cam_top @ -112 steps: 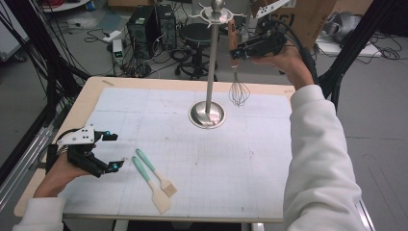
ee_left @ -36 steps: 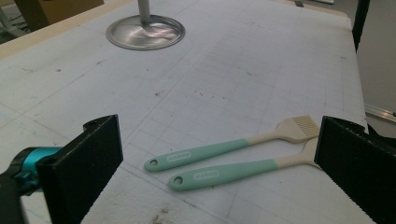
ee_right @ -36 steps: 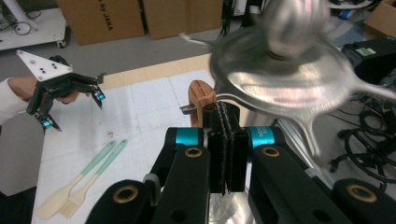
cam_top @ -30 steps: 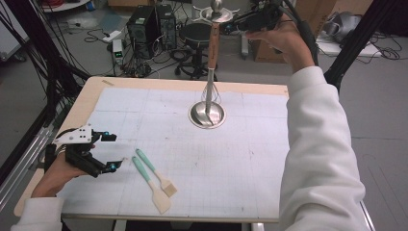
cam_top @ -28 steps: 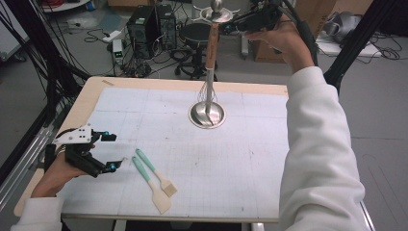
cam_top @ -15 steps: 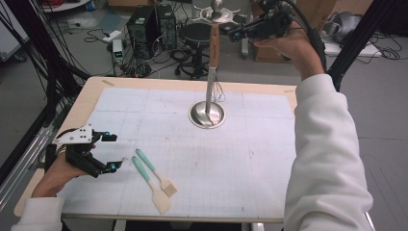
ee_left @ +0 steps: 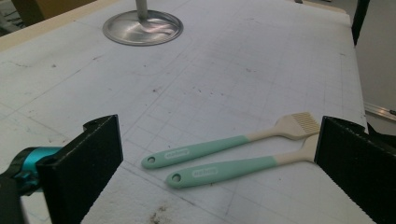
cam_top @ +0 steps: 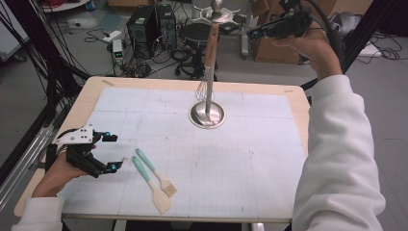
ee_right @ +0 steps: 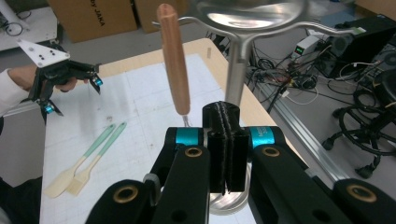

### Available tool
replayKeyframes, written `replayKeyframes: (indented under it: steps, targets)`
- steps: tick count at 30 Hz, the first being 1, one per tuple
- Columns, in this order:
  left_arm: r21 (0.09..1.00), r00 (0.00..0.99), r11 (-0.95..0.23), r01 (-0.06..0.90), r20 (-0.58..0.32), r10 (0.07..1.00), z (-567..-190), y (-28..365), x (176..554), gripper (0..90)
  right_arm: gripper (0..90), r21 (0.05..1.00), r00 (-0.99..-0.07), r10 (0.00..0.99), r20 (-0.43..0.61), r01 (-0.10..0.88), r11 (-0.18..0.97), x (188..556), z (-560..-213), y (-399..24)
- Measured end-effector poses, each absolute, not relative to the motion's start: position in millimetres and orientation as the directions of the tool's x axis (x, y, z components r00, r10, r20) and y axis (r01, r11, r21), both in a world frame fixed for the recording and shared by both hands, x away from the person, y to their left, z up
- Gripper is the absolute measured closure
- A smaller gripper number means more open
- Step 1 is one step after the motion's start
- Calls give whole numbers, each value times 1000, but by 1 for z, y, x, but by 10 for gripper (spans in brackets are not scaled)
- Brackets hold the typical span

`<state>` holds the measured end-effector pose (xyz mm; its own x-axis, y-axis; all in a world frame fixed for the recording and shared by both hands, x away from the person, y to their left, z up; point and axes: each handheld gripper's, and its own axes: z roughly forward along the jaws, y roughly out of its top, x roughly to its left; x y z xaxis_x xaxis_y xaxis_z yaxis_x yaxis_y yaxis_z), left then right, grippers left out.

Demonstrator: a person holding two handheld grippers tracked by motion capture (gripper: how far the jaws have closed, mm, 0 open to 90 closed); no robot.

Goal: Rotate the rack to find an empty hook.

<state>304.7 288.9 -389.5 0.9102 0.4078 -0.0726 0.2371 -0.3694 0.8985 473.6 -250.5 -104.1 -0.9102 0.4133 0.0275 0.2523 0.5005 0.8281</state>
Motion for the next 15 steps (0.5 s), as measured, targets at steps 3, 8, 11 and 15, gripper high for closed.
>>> replayKeyframes:
  steps: [3, 8, 11, 15]
  targets:
    - [897, 910, -370, 241, -77, 407, -390, 289, 305, 17, 893, 828, -906, 423, 30, 260, 498, 478, -104, -254]
    - [896, 910, -372, 243, -78, 406, -390, 289, 305, 17, 894, 838, -900, 434, 36, 264, 478, 488, -107, -256]
    - [896, 909, -371, 243, -78, 408, -390, 289, 305, 17, 894, 839, -895, 445, 34, 268, 474, 495, -110, -254]
    - [893, 910, -379, 244, -76, 407, -390, 290, 304, 17, 894, 853, -899, 435, 46, 263, 452, 499, -110, -249]
